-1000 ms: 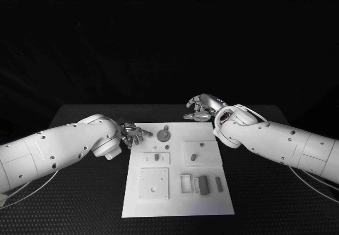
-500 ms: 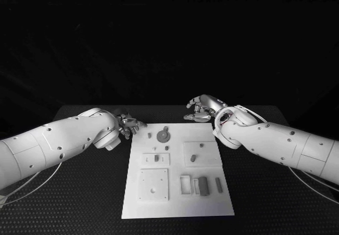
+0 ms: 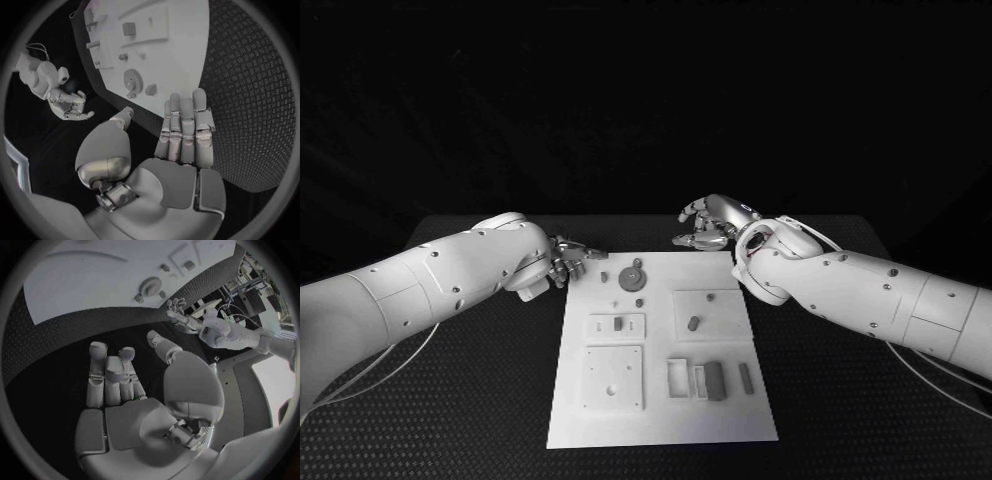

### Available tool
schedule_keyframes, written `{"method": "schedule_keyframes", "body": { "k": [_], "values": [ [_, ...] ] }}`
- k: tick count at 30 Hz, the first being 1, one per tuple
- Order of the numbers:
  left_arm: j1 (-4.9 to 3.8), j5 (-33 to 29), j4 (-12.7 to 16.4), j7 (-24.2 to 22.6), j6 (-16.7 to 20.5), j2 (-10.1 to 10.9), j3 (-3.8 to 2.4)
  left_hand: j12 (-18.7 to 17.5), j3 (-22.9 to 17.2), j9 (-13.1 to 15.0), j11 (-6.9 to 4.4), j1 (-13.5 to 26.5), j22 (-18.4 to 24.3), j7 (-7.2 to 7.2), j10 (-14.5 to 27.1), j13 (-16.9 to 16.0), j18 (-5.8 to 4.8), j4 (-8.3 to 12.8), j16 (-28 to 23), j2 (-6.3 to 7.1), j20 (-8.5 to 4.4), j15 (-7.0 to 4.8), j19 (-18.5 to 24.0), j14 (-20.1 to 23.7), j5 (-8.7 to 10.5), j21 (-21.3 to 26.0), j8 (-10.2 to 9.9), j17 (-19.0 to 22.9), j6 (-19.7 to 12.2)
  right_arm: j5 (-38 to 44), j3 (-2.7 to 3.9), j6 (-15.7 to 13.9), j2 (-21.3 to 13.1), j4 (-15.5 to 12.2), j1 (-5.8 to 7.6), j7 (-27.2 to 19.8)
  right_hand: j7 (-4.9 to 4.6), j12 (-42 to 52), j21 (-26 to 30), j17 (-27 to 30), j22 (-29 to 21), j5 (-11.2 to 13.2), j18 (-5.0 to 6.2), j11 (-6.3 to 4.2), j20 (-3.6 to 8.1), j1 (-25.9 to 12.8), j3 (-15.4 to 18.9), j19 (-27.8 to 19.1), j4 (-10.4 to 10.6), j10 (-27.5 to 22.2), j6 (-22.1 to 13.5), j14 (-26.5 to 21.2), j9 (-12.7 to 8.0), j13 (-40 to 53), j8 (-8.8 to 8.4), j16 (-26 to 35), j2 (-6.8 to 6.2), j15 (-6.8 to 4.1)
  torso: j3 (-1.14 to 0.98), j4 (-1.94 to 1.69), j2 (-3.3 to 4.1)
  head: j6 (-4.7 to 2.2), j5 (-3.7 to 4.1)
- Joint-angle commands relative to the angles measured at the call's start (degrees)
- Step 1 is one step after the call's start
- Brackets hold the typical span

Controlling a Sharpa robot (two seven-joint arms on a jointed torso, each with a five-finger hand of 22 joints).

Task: Assemble the parts on the task board

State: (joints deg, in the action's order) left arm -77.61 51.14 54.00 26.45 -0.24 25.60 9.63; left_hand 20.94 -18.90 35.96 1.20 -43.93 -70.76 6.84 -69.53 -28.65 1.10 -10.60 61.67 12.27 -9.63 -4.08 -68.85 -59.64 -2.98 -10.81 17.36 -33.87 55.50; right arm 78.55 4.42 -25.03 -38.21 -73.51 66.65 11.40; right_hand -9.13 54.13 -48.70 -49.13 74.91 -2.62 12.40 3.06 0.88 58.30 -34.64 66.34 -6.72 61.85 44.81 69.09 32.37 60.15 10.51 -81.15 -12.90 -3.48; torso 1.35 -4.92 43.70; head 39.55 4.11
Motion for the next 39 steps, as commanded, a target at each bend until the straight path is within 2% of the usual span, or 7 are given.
{"method": "schedule_keyframes", "body": {
  "k": [1,2,3,10,27,37,39],
  "values": [
    [0.34,1.2,-1.41,0.3,-5.37,-1.05,0.07,0.17,5.01,0.11,-0.17,-4.4,-1.22,-0.36,-0.64,-0.63,1.2,-4.35,0.94,-1.91,-0.38,-0.53,-0.3,-0.04,0.45,-0.52,0.48,-0.32,0.42,0.08,0.03,0.52,0.09,-0.03,0.0,-0.57,-0.46,0.26,0.25,0.08,0.67,-0.12,2.6,-0.08,0.56,0.51,0.07,0.03,0.39,-0.26,-0.12,-0.14,0.06,-0.08,0.03,0.28,-0.12,0.14,-0.01,-0.01,0.02,0.11,0.15],
    [0.44,1.21,-1.8,0.21,-5.54,-1.31,0.11,0.19,6.6,0.08,-0.19,-5.71,-1.46,-0.37,-0.64,-0.75,1.18,-5.34,1.05,-2.33,-0.42,-0.55,-0.3,-0.01,0.2,-0.55,0.52,-0.33,0.42,0.08,0.03,0.52,0.11,-0.03,0.0,-0.57,-0.46,0.26,0.25,0.08,0.67,-0.12,2.6,-0.08,0.56,0.51,0.08,0.03,0.39,-0.26,-0.13,-0.14,0.06,-0.08,0.03,0.28,-0.12,0.14,-0.01,0.0,0.03,0.11,0.15],
    [0.6,1.21,-2.42,0.1,-5.96,-1.7,0.16,0.23,10.13,-0.04,-0.23,-8.11,-1.88,-0.41,-0.71,-1.01,1.14,-6.39,1.24,-4.14,-0.48,-0.61,-0.34,-0.01,0.27,-0.54,0.61,-0.28,0.51,0.08,0.03,0.52,0.15,-0.05,0.0,-0.57,-0.46,0.27,0.25,0.08,0.68,-0.13,2.6,-0.08,0.56,0.52,0.08,0.04,0.39,-0.26,-0.13,-0.14,0.06,-0.08,0.03,0.28,-0.11,0.14,-0.01,-0.02,0.0,0.15,0.19],
    [1.38,1.22,-3.87,-1.0,-6.23,-2.87,0.22,0.08,18.29,-1.09,-0.42,-13.13,-2.34,-0.62,-0.94,-1.37,1.03,-6.26,1.4,-8.57,-0.75,-0.83,-0.81,-0.28,0.08,-0.04,0.6,0.33,1.07,0.08,0.03,0.56,0.17,-0.3,0.0,-0.57,-0.46,0.28,0.25,0.09,0.68,-0.12,2.6,-0.07,0.56,0.54,0.08,0.04,0.41,-0.27,-0.13,-0.14,0.06,-0.09,0.03,0.27,-0.11,0.14,0.04,-0.04,0.01,0.2,0.42],
    [1.42,0.92,-5.54,-2.53,-5.88,-4.38,0.18,-0.13,20.92,-2.42,-0.5,-16.77,-2.53,-0.75,-1.33,-1.47,0.77,-6.25,1.56,-11.19,-0.88,-0.9,-1.44,-0.63,-1.71,0.65,0.64,1.03,1.76,0.09,0.03,0.64,0.33,-0.23,0.0,-0.54,-0.47,0.32,0.25,0.09,0.7,-0.12,2.6,-0.07,0.57,0.58,0.11,0.05,0.47,-0.28,-0.15,-0.13,0.07,-0.12,0.02,0.26,-0.11,0.15,-0.01,-0.13,-0.11,0.36,0.66],
    [1.8,0.8,-7.32,-3.0,-5.46,-5.7,0.18,-0.22,23.06,-3.42,-0.7,-21.4,-3.29,-0.99,-2.09,-1.66,0.5,-6.19,2.29,-12.68,-1.03,-1.08,-2.11,-1.0,-12.3,1.23,1.17,1.33,2.57,0.09,0.03,0.68,0.35,-0.27,0.0,-0.51,-0.47,0.34,0.25,0.1,0.7,-0.12,2.6,-0.06,0.57,0.61,0.13,0.04,0.49,-0.29,-0.16,-0.14,0.07,-0.13,0.02,0.25,-0.12,0.15,-0.02,-0.07,-0.04,0.38,0.77],
    [1.86,0.78,-7.55,-3.06,-5.43,-5.88,0.18,-0.25,23.26,-3.5,-0.69,-21.57,-3.36,-0.98,-2.1,-1.67,0.47,-6.18,2.33,-12.66,-1.05,-1.08,-2.14,-0.99,-13.4,1.29,1.19,1.36,2.58,0.09,0.03,0.69,0.34,-0.27,0.0,-0.51,-0.47,0.34,0.25,0.1,0.7,-0.12,2.6,-0.06,0.57,0.61,0.13,0.04,0.49,-0.29,-0.17,-0.14,0.07,-0.13,0.02,0.25,-0.12,0.15,-0.01,-0.09,-0.04,0.42,0.82]
  ]
}}
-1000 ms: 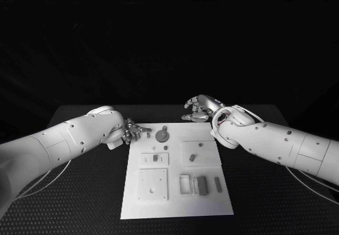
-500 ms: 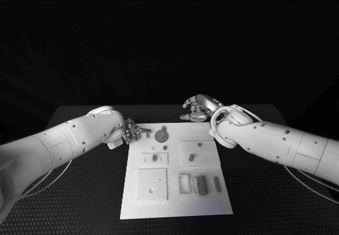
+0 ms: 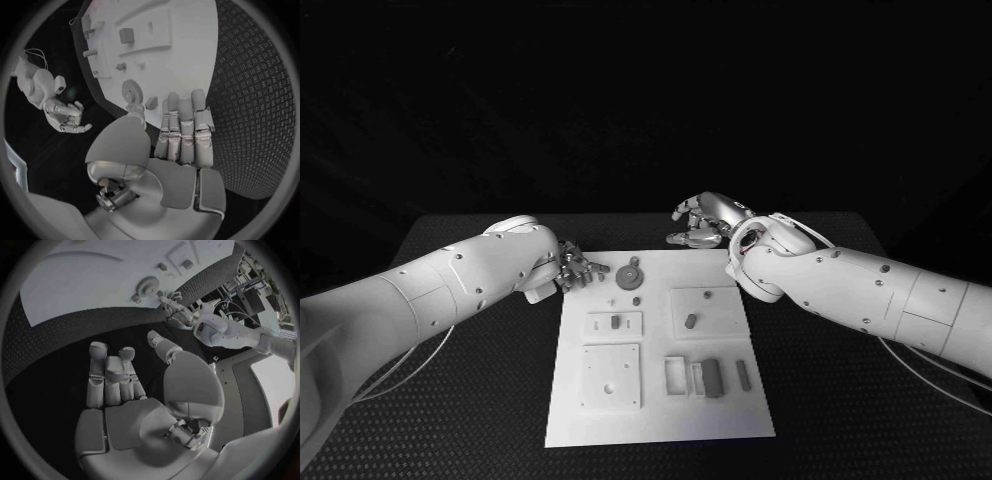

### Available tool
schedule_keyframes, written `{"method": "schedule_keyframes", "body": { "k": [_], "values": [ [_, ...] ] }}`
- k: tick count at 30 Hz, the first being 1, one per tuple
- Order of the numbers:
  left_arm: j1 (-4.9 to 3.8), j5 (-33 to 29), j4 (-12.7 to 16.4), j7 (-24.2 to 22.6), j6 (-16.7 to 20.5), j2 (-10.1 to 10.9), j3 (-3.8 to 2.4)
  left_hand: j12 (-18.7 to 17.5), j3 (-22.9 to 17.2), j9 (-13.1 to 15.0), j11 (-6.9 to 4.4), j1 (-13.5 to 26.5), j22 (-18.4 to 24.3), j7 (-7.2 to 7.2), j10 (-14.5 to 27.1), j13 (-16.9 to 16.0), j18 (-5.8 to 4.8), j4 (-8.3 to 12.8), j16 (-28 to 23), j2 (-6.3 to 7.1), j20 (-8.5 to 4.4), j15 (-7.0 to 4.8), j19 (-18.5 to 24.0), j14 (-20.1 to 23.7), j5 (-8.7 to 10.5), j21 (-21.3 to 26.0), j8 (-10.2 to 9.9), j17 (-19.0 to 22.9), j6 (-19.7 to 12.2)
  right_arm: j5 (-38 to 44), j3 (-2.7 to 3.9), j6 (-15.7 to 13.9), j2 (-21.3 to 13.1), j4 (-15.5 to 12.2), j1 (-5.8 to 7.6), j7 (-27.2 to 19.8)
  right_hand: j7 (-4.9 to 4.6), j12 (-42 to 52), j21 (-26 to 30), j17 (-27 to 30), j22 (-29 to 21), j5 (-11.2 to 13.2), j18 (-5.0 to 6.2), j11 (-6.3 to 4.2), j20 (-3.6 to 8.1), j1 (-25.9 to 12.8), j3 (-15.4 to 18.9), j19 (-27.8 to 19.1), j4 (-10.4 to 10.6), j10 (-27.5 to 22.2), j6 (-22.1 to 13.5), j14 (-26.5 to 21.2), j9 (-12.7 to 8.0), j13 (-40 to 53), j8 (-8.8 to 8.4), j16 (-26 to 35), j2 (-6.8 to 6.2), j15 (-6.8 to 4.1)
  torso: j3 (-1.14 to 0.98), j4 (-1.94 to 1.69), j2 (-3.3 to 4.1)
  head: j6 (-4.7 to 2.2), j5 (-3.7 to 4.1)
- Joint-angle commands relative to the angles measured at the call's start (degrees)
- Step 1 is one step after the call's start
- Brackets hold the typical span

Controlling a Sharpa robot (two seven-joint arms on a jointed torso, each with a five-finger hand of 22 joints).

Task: Assemble the parts on the task board

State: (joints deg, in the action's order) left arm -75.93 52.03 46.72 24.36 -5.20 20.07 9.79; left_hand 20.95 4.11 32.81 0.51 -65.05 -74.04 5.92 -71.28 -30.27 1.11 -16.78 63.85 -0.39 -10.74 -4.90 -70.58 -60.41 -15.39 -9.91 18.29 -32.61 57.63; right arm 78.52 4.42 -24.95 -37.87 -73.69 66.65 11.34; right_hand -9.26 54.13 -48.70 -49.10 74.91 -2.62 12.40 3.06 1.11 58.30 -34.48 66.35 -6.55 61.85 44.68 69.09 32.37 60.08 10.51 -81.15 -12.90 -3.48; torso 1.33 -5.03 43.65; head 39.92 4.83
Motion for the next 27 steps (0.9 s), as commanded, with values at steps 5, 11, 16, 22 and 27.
{"method": "schedule_keyframes", "body": {
  "k": [5,11,16,22,27],
  "values": [
    [0.34,-0.25,-0.99,-1.12,-0.5,-0.85,0.02,-0.28,0.65,-0.55,-0.06,-0.65,-0.28,-0.11,-0.5,-0.12,0.42,0.01,0.29,0.35,0.0,-0.3,-0.58,-0.25,-4.36,0.57,0.4,0.16,0.52,0.12,0.03,0.63,0.1,-0.01,0.0,-0.44,-0.35,0.34,0.26,0.07,0.71,-0.13,2.6,-0.06,0.34,0.64,-0.04,0.03,0.32,-0.29,-0.04,-0.14,0.08,-0.07,0.02,0.25,-0.12,0.15,0.0,-0.01,0.03,0.08,0.2],
    [0.41,-0.8,-1.49,-1.27,-0.34,-1.26,0.01,-0.12,0.68,-0.6,-0.21,-1.04,-0.51,-0.26,-0.89,-0.25,0.44,0.03,0.58,0.01,-0.11,-0.44,-0.92,-0.51,-5.45,0.53,0.67,0.11,0.88,0.12,0.03,0.67,0.19,0.07,0.0,-0.43,-0.35,0.35,0.26,0.07,0.71,-0.12,2.6,-0.06,0.35,0.67,-0.04,0.03,0.33,-0.29,-0.05,-0.14,0.08,-0.08,0.02,0.25,-0.11,0.15,-0.01,-0.04,-0.01,0.24,0.27],
    [0.42,-1.13,-1.73,-1.41,-0.11,-1.32,0.0,-0.05,0.7,-0.62,-0.29,-1.24,-0.63,-0.36,-1.06,-0.31,0.45,0.04,0.72,-0.23,-0.17,-0.51,-1.06,-0.63,-5.68,0.51,0.8,0.07,1.08,0.12,0.03,0.67,0.22,0.14,0.0,-0.42,-0.35,0.36,0.26,0.07,0.71,-0.12,2.6,-0.06,0.35,0.69,-0.03,0.03,0.34,-0.3,-0.05,-0.14,0.08,-0.09,0.02,0.25,-0.1,0.16,0.01,-0.03,-0.06,0.26,0.26],
    [0.42,-1.63,-1.93,-1.48,-0.3,-1.39,-0.02,0.0,0.78,-0.7,-0.43,-2.49,-0.93,-0.52,-1.35,-0.39,0.43,0.13,0.97,-0.71,-0.29,-0.64,-1.25,-0.8,-5.89,0.53,1.04,0.02,1.39,0.12,0.03,0.71,0.22,0.16,0.0,-0.41,-0.35,0.37,0.26,0.08,0.72,-0.12,2.6,-0.06,0.35,0.7,-0.02,0.02,0.36,-0.3,-0.06,-0.14,0.09,-0.1,0.02,0.24,-0.1,0.16,0.01,-0.06,-0.11,0.31,0.27],
    [0.42,-1.69,-1.94,-1.54,-0.99,-1.45,-0.02,-0.05,1.09,-0.86,-0.53,-5.13,-1.34,-0.63,-1.66,-0.45,0.36,0.22,1.17,-0.78,-0.39,-0.73,-1.5,-0.95,-5.88,0.61,1.26,0.03,1.63,0.12,0.03,0.84,0.27,0.17,0.0,-0.39,-0.35,0.38,0.26,0.08,0.72,-0.12,2.6,-0.05,0.34,0.7,0.0,0.02,0.38,-0.31,-0.06,-0.14,0.09,-0.11,0.02,0.24,-0.1,0.16,0.04,-0.05,-0.11,0.35,0.26]
  ]
}}
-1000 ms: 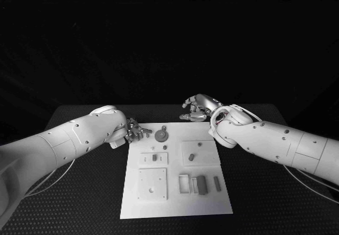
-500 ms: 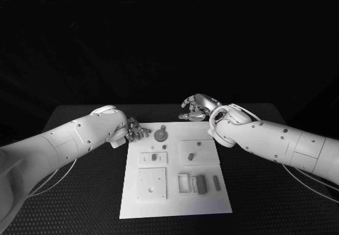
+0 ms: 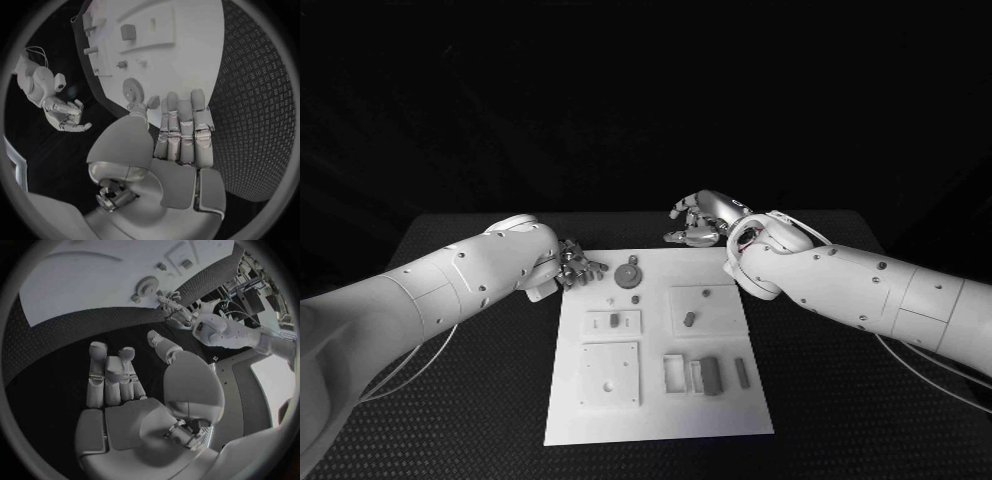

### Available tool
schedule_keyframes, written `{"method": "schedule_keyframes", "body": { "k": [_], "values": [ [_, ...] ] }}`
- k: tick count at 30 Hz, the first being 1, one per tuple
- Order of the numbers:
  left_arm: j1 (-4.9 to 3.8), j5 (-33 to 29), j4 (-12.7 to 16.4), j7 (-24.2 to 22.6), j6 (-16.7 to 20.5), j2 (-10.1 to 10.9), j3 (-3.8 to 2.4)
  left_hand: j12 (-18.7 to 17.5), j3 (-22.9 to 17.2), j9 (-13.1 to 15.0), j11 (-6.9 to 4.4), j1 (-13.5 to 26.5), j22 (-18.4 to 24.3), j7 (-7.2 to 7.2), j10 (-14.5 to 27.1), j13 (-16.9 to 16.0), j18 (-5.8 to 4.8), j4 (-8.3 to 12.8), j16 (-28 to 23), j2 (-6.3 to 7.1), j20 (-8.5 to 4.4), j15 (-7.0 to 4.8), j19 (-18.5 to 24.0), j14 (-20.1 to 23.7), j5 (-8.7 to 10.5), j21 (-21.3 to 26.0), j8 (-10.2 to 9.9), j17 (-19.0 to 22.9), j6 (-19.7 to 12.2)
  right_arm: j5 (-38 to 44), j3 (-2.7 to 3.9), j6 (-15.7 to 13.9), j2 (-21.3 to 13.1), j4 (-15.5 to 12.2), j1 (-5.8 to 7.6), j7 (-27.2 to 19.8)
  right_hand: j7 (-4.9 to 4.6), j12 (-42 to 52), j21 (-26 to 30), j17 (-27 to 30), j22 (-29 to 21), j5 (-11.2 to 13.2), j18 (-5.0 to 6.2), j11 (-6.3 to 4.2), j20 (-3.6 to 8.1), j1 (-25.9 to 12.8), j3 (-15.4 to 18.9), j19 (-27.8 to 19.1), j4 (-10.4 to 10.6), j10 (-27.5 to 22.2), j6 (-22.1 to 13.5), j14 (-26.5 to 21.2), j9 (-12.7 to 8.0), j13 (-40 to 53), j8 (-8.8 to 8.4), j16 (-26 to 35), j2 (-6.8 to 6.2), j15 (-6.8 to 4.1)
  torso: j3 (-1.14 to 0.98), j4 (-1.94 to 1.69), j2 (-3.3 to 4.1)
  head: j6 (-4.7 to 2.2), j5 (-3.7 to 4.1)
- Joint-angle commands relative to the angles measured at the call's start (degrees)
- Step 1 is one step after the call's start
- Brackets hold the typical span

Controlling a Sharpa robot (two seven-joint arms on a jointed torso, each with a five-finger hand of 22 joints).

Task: Assemble the parts on the task board

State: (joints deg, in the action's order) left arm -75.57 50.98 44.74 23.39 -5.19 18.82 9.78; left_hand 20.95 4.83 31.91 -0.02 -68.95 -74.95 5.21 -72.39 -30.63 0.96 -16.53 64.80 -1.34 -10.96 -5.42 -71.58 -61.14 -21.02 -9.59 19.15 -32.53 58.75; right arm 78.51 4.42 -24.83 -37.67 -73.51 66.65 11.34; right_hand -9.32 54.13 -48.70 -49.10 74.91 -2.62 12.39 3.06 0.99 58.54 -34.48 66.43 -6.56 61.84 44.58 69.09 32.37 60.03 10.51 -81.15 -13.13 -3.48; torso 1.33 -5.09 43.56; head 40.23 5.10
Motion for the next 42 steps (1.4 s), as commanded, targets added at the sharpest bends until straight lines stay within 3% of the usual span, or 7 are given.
{"method": "schedule_keyframes", "body": {
  "k": [1,2,5,11,26,33,42],
  "values": [
    [0.06,-0.64,0.03,-0.59,-1.17,-0.21,0.0,-0.1,-0.79,-0.02,-0.01,-2.44,-0.47,0.06,-0.65,-0.08,0.48,-0.19,0.24,0.82,-0.16,-0.23,-0.7,-0.27,2.08,0.36,0.47,-0.01,0.59,0.13,0.03,0.71,0.08,0.01,0.0,-0.39,-0.29,0.38,0.26,0.08,0.72,-0.12,2.61,-0.05,0.46,0.46,0.0,-0.05,0.38,-0.31,0.04,-0.14,0.09,-0.06,0.02,0.24,0.13,0.16,0.03,0.01,-0.02,0.04,0.0],
    [0.06,-0.64,0.02,-0.59,-1.25,-0.22,-0.01,-0.26,-5.7,-0.07,0.06,-2.76,-0.26,0.11,-0.77,-0.03,0.33,-0.86,0.2,2.57,0.03,-0.18,-1.05,-0.33,8.4,0.61,0.55,0.07,0.63,0.13,0.03,0.71,0.09,0.02,0.0,-0.39,-0.29,0.39,0.26,0.09,0.72,-0.12,2.61,-0.05,0.46,0.46,0.01,-0.05,0.39,-0.31,0.04,-0.14,0.09,-0.06,0.02,0.24,0.13,0.16,0.03,0.01,-0.02,0.04,0.0],
    [0.08,-0.64,-0.02,-0.61,-1.29,-0.27,-0.01,-0.44,-10.38,-0.34,0.06,-2.05,-0.45,0.12,-0.9,0.0,0.28,-0.12,0.22,4.51,-0.11,-0.13,-1.11,-0.41,7.77,0.92,0.57,0.16,0.69,0.13,0.03,0.75,0.1,0.04,0.0,-0.39,-0.29,0.39,0.27,0.09,0.72,-0.12,2.61,-0.05,0.46,0.44,0.02,-0.05,0.41,-0.31,0.04,-0.15,0.09,-0.07,0.02,0.24,0.14,0.16,0.03,0.02,-0.01,0.05,0.0],
    [0.1,-0.64,-0.17,-0.74,-0.95,-0.23,-0.03,-0.5,-11.77,-0.44,0.06,-2.87,-0.77,0.12,-0.95,-0.06,0.23,0.06,0.33,5.03,-0.14,-0.14,-1.08,-0.39,7.83,1.01,0.67,0.15,0.69,0.13,0.03,0.72,0.11,0.07,0.0,-0.34,-0.29,0.4,0.27,0.09,0.73,-0.12,2.61,-0.05,0.46,0.44,0.03,-0.05,0.44,-0.31,0.04,-0.15,0.1,-0.08,0.02,0.24,0.14,0.16,0.05,-0.01,0.0,0.08,0.08],
    [0.1,-1.39,-0.24,-0.72,-0.46,-0.08,-0.09,-0.41,-13.58,-0.44,-0.12,-8.07,-1.18,-0.08,-1.51,-0.35,0.06,1.25,0.88,3.7,-0.23,-0.3,-1.1,-0.74,6.91,1.11,1.28,-0.02,1.01,0.13,0.03,0.77,0.17,0.2,0.0,-0.37,-0.3,0.43,0.28,0.1,0.73,-0.12,2.61,-0.04,0.45,0.42,0.07,-0.06,0.51,-0.33,0.02,-0.16,0.1,-0.1,0.02,0.24,0.15,0.17,0.04,0.0,-0.03,0.26,0.04],
    [0.1,-2.65,-0.24,-0.42,0.15,0.13,-0.2,-0.21,-14.68,-0.38,-0.37,-12.9,-1.21,-0.41,-2.18,-0.61,-0.15,4.75,1.47,2.93,-0.37,-0.51,-1.29,-1.1,3.46,0.94,1.76,-0.36,1.48,0.1,0.03,0.76,0.18,0.33,0.0,-0.36,-0.3,0.44,0.28,0.1,0.73,-0.12,2.61,-0.04,0.44,0.38,0.09,-0.06,0.56,-0.33,0.02,-0.16,0.11,-0.11,0.02,0.24,0.15,0.17,0.03,-0.01,-0.03,0.33,-0.05],
    [0.1,-3.32,-0.16,-0.12,0.86,0.64,-0.28,0.3,-16.67,0.61,-0.84,-13.47,-1.29,-1.0,-3.29,-1.01,-0.4,7.23,2.52,2.79,-0.71,-0.98,-1.84,-1.74,3.22,0.47,2.79,-1.2,2.61,0.06,0.03,0.7,0.13,0.45,0.0,-0.37,-0.31,0.45,0.29,0.11,0.73,-0.12,2.61,-0.04,0.43,0.34,0.12,-0.07,0.63,-0.34,0.01,-0.17,0.11,-0.13,0.01,0.24,0.15,0.18,0.0,-0.01,-0.03,0.31,-0.1]
  ]
}}
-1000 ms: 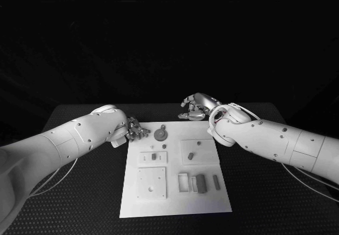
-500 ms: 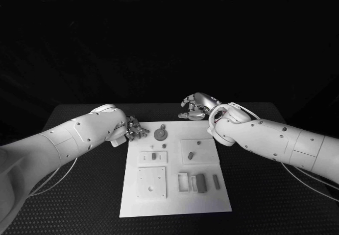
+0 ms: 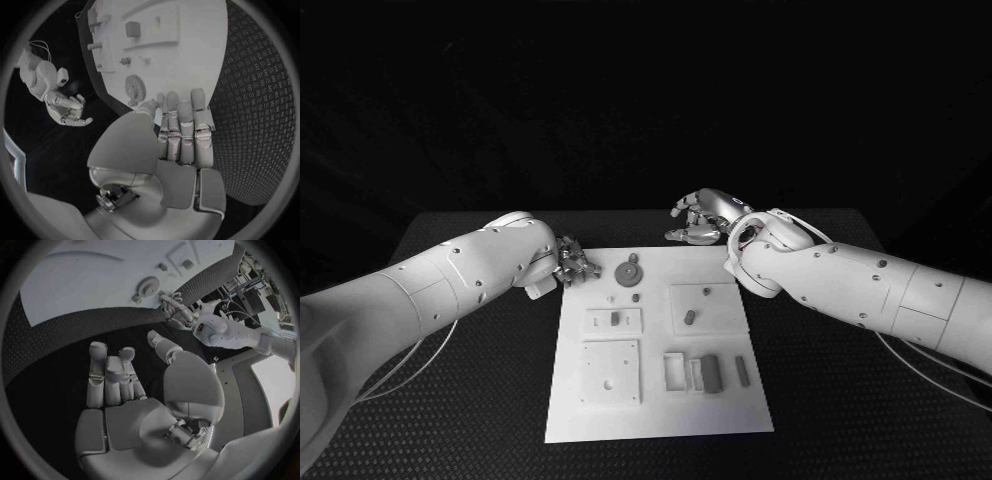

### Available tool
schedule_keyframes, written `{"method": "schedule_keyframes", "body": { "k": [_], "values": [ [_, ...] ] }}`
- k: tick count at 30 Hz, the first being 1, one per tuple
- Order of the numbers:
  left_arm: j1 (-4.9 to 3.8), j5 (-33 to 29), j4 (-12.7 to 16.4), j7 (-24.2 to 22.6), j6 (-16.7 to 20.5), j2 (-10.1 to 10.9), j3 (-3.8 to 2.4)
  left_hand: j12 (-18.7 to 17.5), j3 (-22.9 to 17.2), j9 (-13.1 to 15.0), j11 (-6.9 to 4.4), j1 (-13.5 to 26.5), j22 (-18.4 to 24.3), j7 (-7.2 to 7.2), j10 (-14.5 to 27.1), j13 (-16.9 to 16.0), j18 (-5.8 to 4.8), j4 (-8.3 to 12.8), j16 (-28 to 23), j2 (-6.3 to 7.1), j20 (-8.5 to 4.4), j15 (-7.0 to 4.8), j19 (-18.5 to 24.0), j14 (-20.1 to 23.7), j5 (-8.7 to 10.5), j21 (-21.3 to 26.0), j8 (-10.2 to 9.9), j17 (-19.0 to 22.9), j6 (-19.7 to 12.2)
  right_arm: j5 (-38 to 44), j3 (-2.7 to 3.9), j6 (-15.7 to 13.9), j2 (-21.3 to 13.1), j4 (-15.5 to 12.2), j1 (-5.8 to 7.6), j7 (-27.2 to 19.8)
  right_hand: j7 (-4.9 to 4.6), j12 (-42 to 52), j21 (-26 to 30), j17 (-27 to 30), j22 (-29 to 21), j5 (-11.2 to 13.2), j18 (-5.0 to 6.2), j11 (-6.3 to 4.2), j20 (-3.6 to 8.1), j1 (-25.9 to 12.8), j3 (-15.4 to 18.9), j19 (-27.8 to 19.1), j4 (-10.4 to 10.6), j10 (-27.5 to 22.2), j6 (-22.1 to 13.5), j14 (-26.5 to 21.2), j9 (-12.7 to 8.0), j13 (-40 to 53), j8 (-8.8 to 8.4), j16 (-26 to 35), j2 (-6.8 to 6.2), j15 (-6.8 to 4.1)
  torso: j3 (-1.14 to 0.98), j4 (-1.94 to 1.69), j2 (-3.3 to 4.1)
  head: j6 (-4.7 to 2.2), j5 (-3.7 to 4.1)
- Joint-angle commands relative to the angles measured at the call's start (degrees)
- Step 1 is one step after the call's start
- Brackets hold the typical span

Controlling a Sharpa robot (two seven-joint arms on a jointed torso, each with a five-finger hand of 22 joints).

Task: Assemble the parts on the task board

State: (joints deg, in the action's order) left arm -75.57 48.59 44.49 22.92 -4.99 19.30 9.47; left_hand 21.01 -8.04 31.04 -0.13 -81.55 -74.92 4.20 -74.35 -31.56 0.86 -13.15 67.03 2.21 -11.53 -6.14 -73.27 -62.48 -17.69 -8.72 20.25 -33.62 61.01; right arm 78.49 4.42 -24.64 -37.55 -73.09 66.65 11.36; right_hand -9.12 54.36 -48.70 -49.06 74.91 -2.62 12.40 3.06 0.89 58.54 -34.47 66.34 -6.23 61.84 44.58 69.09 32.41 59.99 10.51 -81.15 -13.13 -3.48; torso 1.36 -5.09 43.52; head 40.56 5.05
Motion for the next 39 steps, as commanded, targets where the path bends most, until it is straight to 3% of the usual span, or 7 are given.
{"method": "schedule_keyframes", "body": {
  "k": [1,7,8,9,14,20,39],
  "values": [
    [0.11,-1.07,0.14,0.39,0.74,0.27,0.02,0.34,-4.11,1.65,-0.8,-0.62,-1.33,-0.06,-1.47,-0.16,-0.36,4.18,0.44,-0.71,-0.2,-0.34,-0.2,-0.49,-0.32,-0.48,1.82,-0.24,0.44,0.07,0.03,0.5,0.0,0.05,0.0,-0.4,-0.51,0.23,0.29,0.06,0.74,-0.12,2.6,-0.04,0.54,0.33,0.12,0.02,0.32,-0.34,0.01,-0.17,0.07,-0.09,0.01,0.24,0.14,0.18,-0.02,-0.01,0.0,-0.03,-0.06],
    [0.1,-2.11,0.72,0.59,1.21,0.91,0.0,0.73,-7.64,2.97,-1.06,3.73,-1.33,-0.24,-1.61,-0.72,-0.76,9.1,0.84,-0.53,-0.79,-0.68,-0.25,-0.68,-1.11,-1.24,2.19,-0.91,0.38,0.01,0.03,0.45,-0.11,0.2,0.0,-0.42,-0.51,0.24,0.3,0.07,0.74,-0.12,2.6,-0.03,0.54,0.3,0.14,0.02,0.36,-0.35,0.0,-0.17,0.07,-0.09,0.01,0.24,0.12,0.18,-0.04,-0.04,-0.01,-0.14,-0.13],
    [0.1,-2.39,0.88,0.65,1.21,1.03,-0.01,0.81,-9.4,3.36,-1.08,6.25,-1.35,-0.28,-1.59,-0.87,-0.86,11.69,0.9,-0.53,-0.69,-0.71,-0.3,-0.81,-1.27,-1.57,2.19,-1.08,0.38,0.01,0.03,0.45,-0.12,0.21,0.0,-0.42,-0.51,0.24,0.3,0.07,0.74,-0.12,2.6,-0.03,0.54,0.3,0.14,0.02,0.36,-0.35,0.0,-0.17,0.07,-0.1,0.01,0.24,0.12,0.18,-0.03,-0.04,-0.02,-0.15,-0.15],
    [0.09,-2.98,1.29,0.84,1.3,1.31,-0.02,0.99,-13.85,4.04,-1.17,12.43,-1.32,-0.31,-1.71,-1.14,-0.86,18.11,0.84,-0.73,-0.9,-0.77,-0.34,-0.95,-1.3,-2.2,2.07,-1.32,0.42,-0.02,0.03,0.43,-0.17,0.21,0.0,-0.42,-0.51,0.24,0.3,0.07,0.74,-0.12,2.6,-0.03,0.53,0.3,0.14,0.02,0.37,-0.35,0.0,-0.17,0.07,-0.1,0.01,0.24,0.12,0.18,-0.02,-0.05,-0.03,-0.18,-0.17],
    [0.03,-5.94,3.6,1.99,1.12,2.87,-0.05,1.71,-21.54,5.77,-1.4,22.09,-1.39,-0.57,-2.55,-1.74,-0.86,26.75,1.36,-1.63,-1.08,-1.01,-1.25,-1.86,-3.22,-3.88,2.58,-1.87,1.3,-0.06,0.03,0.31,-0.24,0.32,0.0,-0.42,-0.51,0.24,0.3,0.07,0.74,-0.12,2.6,-0.03,0.53,0.28,0.15,0.01,0.41,-0.35,-0.01,-0.18,0.07,-0.11,0.01,0.24,0.11,0.18,-0.04,-0.06,-0.09,-0.25,-0.39],
    [-0.07,-6.15,7.45,2.54,2.2,5.37,-0.19,2.47,-23.01,6.8,-1.73,23.83,-1.47,-0.87,-3.17,-2.27,-0.85,28.41,2.24,-1.42,-1.33,-1.34,-1.71,-2.39,-5.29,-4.95,2.99,-2.42,1.87,-0.15,0.03,0.33,-0.5,0.28,0.0,-0.41,-0.51,0.25,0.31,0.08,0.74,-0.12,2.6,-0.03,0.53,0.27,0.16,0.01,0.43,-0.36,-0.01,-0.18,0.07,-0.11,0.01,0.24,0.09,0.18,-0.01,-0.16,-0.11,-0.25,-0.48],
    [-0.39,-5.79,13.86,3.52,3.96,9.54,-0.19,3.11,-23.71,7.5,-2.0,24.01,-1.48,-1.11,-3.48,-2.7,-0.85,29.34,2.89,-1.2,-1.63,-1.63,-2.03,-2.68,-6.16,-5.89,3.21,-2.75,2.28,-0.33,0.03,0.39,-0.54,0.38,0.0,-0.42,-0.52,0.28,0.33,0.09,0.74,-0.12,2.6,-0.03,0.53,0.29,0.16,0.0,0.53,-0.38,-0.03,-0.19,0.08,-0.15,0.0,0.24,0.06,0.18,0.03,-0.06,-0.03,-0.36,-0.94]
  ]
}}
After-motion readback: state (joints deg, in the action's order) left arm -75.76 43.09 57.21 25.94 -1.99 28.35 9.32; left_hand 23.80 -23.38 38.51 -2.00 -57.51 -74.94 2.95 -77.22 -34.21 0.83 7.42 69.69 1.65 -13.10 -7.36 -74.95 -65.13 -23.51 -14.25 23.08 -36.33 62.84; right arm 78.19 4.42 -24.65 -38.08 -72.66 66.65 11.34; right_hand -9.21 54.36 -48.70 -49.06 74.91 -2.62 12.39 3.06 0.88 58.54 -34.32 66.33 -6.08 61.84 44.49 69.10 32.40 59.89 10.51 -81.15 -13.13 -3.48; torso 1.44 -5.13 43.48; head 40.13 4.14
